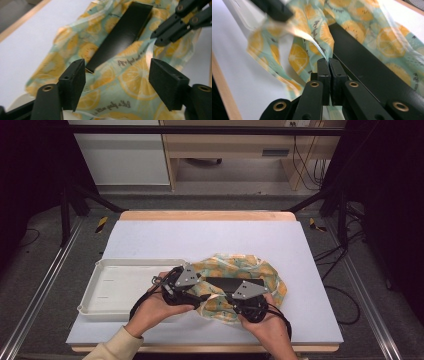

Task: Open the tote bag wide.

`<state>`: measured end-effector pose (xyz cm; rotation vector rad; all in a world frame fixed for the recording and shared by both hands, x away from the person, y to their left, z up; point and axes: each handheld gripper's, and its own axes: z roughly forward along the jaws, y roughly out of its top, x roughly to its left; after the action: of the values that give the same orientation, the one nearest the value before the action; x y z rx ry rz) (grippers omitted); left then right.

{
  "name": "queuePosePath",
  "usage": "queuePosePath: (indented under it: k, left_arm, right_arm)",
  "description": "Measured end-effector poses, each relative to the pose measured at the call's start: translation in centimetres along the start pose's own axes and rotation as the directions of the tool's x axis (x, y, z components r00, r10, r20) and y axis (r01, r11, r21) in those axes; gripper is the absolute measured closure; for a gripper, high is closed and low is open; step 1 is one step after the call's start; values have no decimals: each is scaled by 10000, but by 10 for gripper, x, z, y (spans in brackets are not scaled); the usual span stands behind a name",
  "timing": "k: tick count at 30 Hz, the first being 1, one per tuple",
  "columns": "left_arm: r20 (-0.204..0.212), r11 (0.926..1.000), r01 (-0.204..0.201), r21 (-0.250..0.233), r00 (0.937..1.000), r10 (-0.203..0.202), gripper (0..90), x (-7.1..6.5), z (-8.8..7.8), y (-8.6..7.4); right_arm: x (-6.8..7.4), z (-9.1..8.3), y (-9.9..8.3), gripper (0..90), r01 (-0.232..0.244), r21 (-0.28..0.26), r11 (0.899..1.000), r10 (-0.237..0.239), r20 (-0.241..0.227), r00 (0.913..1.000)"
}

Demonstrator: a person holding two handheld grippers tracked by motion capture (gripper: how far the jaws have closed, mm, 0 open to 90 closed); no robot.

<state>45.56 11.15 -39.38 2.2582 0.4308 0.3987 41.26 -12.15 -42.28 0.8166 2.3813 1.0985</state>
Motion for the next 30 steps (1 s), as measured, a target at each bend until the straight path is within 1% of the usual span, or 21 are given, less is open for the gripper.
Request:
queuePosePath:
  k: [1, 3, 4, 7, 11, 12, 13, 14, 15, 18, 19, 20, 21, 22, 23, 24, 25, 27, 28, 29, 30]
  left_arm:
    - [136, 9998, -133, 150, 9998, 131, 281, -1, 4, -1]
    - [247, 9997, -175, 194, 9996, 170, 272, -2, 6, -2]
    - [330, 9996, -178, 216, 9993, 171, 257, -3, 9, -1]
    - [504, 9987, -362, 351, 9981, 344, 223, -5, 14, 1]
    - [458, 9964, -640, 559, 9971, 615, 217, -8, 19, 3]
    - [458, 9964, -640, 559, 9971, 615, 259, -8, 19, 3]
    - [424, 9958, -668, 625, 9970, 642, 259, -8, 20, 2]
    - [294, 9958, -676, 619, 9974, 658, 323, -9, 20, 1]
    - [215, 9933, -786, 847, 9968, 771, 473, -10, 19, 0]
    - [163, 9918, -834, 968, 9965, 822, 685, -12, 18, 0]
    - [195, 9924, -793, 946, 9968, 778, 685, -14, 18, -1]
    - [182, 9904, -863, 1083, 9962, 848, 787, -15, 18, -2]
    - [147, 9906, -792, 1119, 9968, 780, 820, -16, 18, -3]
    - [147, 9906, -792, 1119, 9968, 780, 846, -16, 18, -3]
    - [239, 9925, -597, 1064, 9981, 575, 867, -15, 15, -5]
    - [239, 9925, -597, 1064, 9981, 575, 875, -15, 15, -5]
    - [264, 9934, -551, 1004, 9983, 527, 879, -16, 12, -7]
    - [339, 9940, -513, 970, 9983, 482, 885, -19, 11, -11]
    - [339, 9940, -513, 970, 9983, 482, 888, -19, 11, -11]
    - [423, 9932, -582, 1011, 9976, 542, 890, -22, 10, -15]
    - [423, 9932, -582, 1011, 9976, 542, 892, -22, 10, -15]
  right_arm:
    - [0, -2, 1, 891, -27, -78, 10000, 27, -32, 10000]
    - [-1, -4, 2, 893, -60, -150, 9999, 59, -87, 9999]
    - [-1, -7, 4, 897, -104, -336, 9994, 94, -278, 9996]
    - [1, -11, 5, 899, -46, -406, 9992, 23, -573, 9984]
    - [4, -13, 7, 900, 16, -488, 9988, -56, -818, 9966]
    - [4, -13, 7, 900, 16, -488, 9988, -56, -818, 9966]
    - [4, -14, 7, 900, -16, -501, 9987, -27, -851, 9964]
    - [5, -15, 7, 900, -29, -522, 9986, -17, -881, 9961]
    - [6, -16, 8, 898, 19, -544, 9985, -70, -930, 9956]
    - [7, -16, 8, 885, 49, -541, 9985, -104, -1013, 9948]
    - [7, -15, 8, 864, 122, -497, 9987, -173, -1031, 9945]
    - [7, -15, 8, 760, 210, -418, 9989, -252, -1038, 9943]
    - [7, -15, 7, 682, 213, -354, 9991, -246, -962, 9951]
    - [7, -15, 7, 682, 213, -354, 9991, -246, -962, 9951]
    - [4, -18, 7, 587, 96, -377, 9992, -127, -821, 9965]
    - [4, -18, 7, 587, 96, -377, 9992, -127, -821, 9965]
    - [-1, -25, 6, 490, -64, -513, 9987, 29, -679, 9977]
    - [-8, -34, 4, 447, -232, -654, 9976, 211, -333, 9992]
    - [-8, -34, 4, 447, -232, -654, 9976, 211, -333, 9992]
    - [-17, -43, 3, 445, -428, -790, 9960, 427, -33, 9991]
    - [-17, -43, 3, 445, -428, -790, 9960, 427, -33, 9991]
